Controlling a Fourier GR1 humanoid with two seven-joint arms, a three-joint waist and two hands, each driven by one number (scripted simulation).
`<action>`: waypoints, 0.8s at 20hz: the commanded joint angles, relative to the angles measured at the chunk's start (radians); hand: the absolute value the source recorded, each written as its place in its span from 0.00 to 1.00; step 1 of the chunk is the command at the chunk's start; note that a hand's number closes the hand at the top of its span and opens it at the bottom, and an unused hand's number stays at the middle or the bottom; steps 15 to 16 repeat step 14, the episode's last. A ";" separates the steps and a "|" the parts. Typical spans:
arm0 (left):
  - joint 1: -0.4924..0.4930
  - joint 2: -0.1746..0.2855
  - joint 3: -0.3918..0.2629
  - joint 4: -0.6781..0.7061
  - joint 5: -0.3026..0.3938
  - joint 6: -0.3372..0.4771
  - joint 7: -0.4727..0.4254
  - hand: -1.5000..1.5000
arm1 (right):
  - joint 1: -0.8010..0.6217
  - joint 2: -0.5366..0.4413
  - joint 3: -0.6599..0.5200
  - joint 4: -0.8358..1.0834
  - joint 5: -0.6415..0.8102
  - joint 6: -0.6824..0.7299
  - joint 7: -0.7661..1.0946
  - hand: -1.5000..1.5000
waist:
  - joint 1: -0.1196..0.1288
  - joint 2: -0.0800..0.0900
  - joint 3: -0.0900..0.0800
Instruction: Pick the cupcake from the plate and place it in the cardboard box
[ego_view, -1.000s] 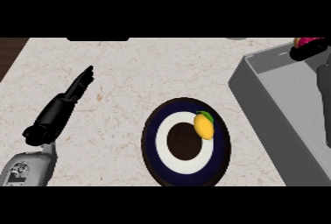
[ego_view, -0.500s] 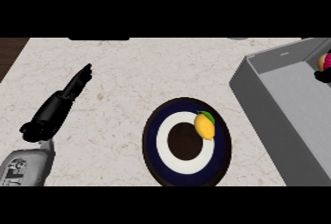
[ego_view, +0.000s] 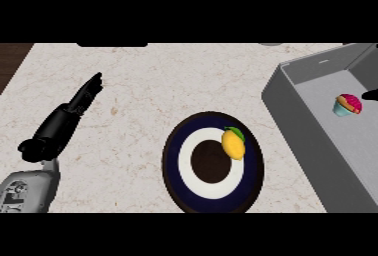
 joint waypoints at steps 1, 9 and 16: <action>-0.025 0.006 0.004 -0.003 0.010 -0.011 0.028 0.50 | -0.031 0.064 -0.132 -0.048 -0.129 -0.160 -0.091 0.00 | -0.003 -0.001 0.003; 0.027 -0.010 -0.020 -0.066 -0.017 0.010 0.035 0.50 | -0.082 0.068 -0.487 -0.038 -0.435 -0.296 -0.041 0.00 | 0.000 -0.004 0.001; -0.011 -0.012 -0.004 0.042 -0.023 0.005 -0.034 0.50 | 0.035 0.053 -0.538 0.036 -0.512 -0.352 -0.223 0.00 | 0.001 0.005 0.000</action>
